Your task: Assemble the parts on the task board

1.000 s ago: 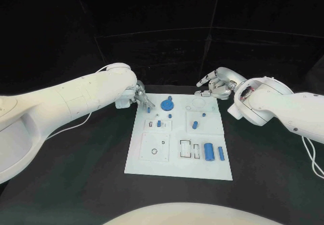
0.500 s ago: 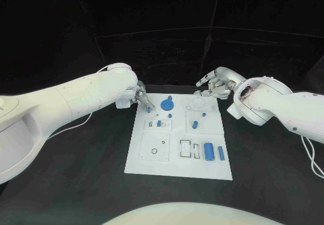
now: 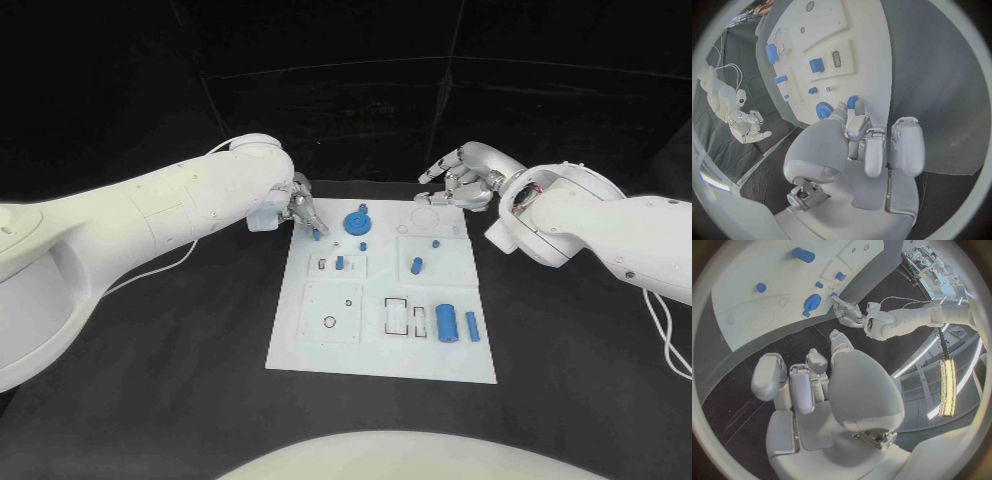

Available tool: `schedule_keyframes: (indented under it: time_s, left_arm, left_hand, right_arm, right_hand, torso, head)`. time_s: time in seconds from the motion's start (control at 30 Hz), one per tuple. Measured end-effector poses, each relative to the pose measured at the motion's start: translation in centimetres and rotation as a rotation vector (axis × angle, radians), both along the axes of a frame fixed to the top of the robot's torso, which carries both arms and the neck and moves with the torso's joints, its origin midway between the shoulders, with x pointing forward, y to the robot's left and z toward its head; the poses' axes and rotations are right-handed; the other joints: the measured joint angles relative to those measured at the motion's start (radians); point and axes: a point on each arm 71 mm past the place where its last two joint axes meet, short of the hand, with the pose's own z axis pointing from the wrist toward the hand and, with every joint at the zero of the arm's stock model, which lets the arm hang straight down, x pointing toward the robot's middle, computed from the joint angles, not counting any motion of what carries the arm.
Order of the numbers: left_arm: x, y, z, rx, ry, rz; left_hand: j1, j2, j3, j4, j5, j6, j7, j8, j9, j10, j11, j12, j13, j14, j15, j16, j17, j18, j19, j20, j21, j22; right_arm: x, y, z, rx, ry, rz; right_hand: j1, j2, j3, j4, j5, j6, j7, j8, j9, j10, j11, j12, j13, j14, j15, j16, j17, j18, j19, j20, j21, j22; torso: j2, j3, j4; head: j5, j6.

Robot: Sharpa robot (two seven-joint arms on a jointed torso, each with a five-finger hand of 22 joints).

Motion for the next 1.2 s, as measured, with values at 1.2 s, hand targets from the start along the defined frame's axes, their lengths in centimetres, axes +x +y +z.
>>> schedule_keyframes:
  time_s: [1.2]
  left_arm:
    - [-3.2, 1.4, 0.9, -0.114, -0.07, 0.0]
  left_hand:
    - [0.005, -0.04, 0.432, -0.125, -0.005, -0.013, 0.001, 0.028, 0.023, 0.004, -0.007, -0.021, -0.024, 0.002, -0.002, 0.0, 0.0, 0.0, 0.0, 0.0, -0.004, 0.0]
  right_arm:
    - [0.0, -0.6, 0.0, -0.003, 0.001, -0.011]
  right_hand:
    - [0.005, 0.005, 0.0, 0.0, 0.0, -0.004, 0.004, 0.005, 0.0, 0.0, 0.0, 0.0, 0.0, 0.0, 0.0, 0.0, 0.0, 0.0, 0.0, 0.0, 0.0, 0.0]
  torso:
    - [-0.002, 0.0, 0.0039]
  head:
    - [0.007, -0.001]
